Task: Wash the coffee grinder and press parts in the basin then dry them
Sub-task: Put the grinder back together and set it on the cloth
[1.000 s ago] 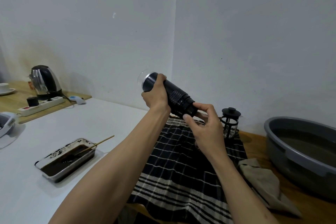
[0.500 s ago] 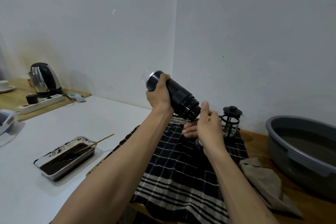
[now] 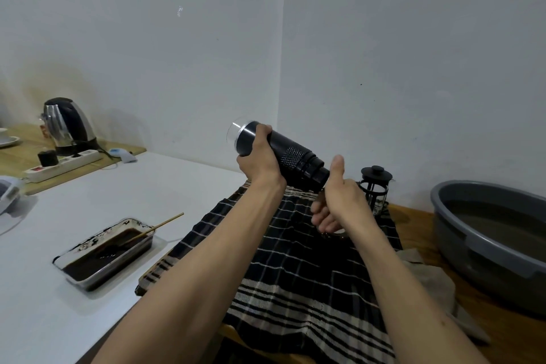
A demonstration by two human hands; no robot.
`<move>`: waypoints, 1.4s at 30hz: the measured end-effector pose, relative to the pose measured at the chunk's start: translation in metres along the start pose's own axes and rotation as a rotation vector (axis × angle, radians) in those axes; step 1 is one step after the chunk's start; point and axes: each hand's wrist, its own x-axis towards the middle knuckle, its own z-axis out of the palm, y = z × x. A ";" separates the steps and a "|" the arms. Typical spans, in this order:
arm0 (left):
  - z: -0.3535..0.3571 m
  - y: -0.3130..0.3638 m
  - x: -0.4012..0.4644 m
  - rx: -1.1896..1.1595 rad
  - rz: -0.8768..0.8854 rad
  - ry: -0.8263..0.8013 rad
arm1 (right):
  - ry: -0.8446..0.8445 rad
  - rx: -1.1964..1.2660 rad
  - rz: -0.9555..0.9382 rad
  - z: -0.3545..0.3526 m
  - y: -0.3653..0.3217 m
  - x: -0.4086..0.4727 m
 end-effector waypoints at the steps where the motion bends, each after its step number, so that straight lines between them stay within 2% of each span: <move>1: 0.000 0.001 -0.001 -0.018 -0.008 0.004 | 0.023 -0.015 -0.024 -0.002 0.001 0.003; 3: 0.001 0.004 0.000 -0.060 -0.021 0.017 | -0.005 0.087 -0.077 -0.008 0.006 0.005; 5: 0.001 0.005 0.001 -0.076 -0.013 0.033 | -0.105 0.294 -0.126 -0.011 0.010 0.005; 10: -0.001 -0.002 -0.002 -0.076 -0.004 0.034 | -0.022 0.215 -0.249 -0.007 0.016 -0.001; 14: -0.001 -0.010 -0.007 -0.022 -0.001 -0.025 | -0.005 0.095 0.004 -0.004 0.010 -0.002; 16: 0.000 -0.011 -0.009 -0.019 0.005 -0.030 | 0.024 0.035 0.046 -0.007 0.011 -0.001; 18: 0.000 -0.009 -0.009 -0.031 -0.010 -0.013 | 0.062 0.034 -0.029 -0.013 0.017 -0.003; 20: 0.000 -0.007 -0.008 -0.043 -0.021 0.012 | 0.028 0.105 -0.175 -0.015 0.023 -0.010; 23: 0.002 -0.011 -0.012 -0.035 -0.033 0.021 | 0.072 0.032 -0.298 -0.010 0.024 -0.013; 25: 0.004 -0.015 -0.016 -0.027 -0.036 0.011 | 0.102 0.058 -0.217 -0.006 0.019 -0.011; 27: 0.006 -0.016 -0.018 -0.010 -0.010 -0.004 | 0.022 0.214 0.021 -0.009 0.011 -0.006; 29: 0.006 -0.013 -0.019 -0.002 0.018 -0.004 | -0.066 0.281 0.133 -0.013 0.007 -0.005; 30: 0.006 -0.012 -0.018 -0.013 0.019 0.002 | -0.051 0.217 0.100 -0.013 0.009 -0.006; 33: 0.005 -0.012 -0.020 -0.027 0.010 0.034 | 0.198 -0.084 -0.188 -0.005 0.015 -0.013; 35: 0.007 -0.020 -0.025 0.004 0.017 0.022 | 0.301 -0.090 -0.266 0.005 0.021 -0.011; 38: 0.008 -0.036 -0.032 0.066 0.087 -0.019 | 0.417 0.092 -0.091 0.010 0.021 -0.003; 40: 0.008 -0.040 -0.033 0.093 0.153 -0.094 | 0.342 0.316 0.079 0.007 0.019 -0.003; 42: 0.010 -0.039 -0.034 0.101 0.205 -0.176 | 0.188 0.497 0.219 -0.001 0.017 -0.001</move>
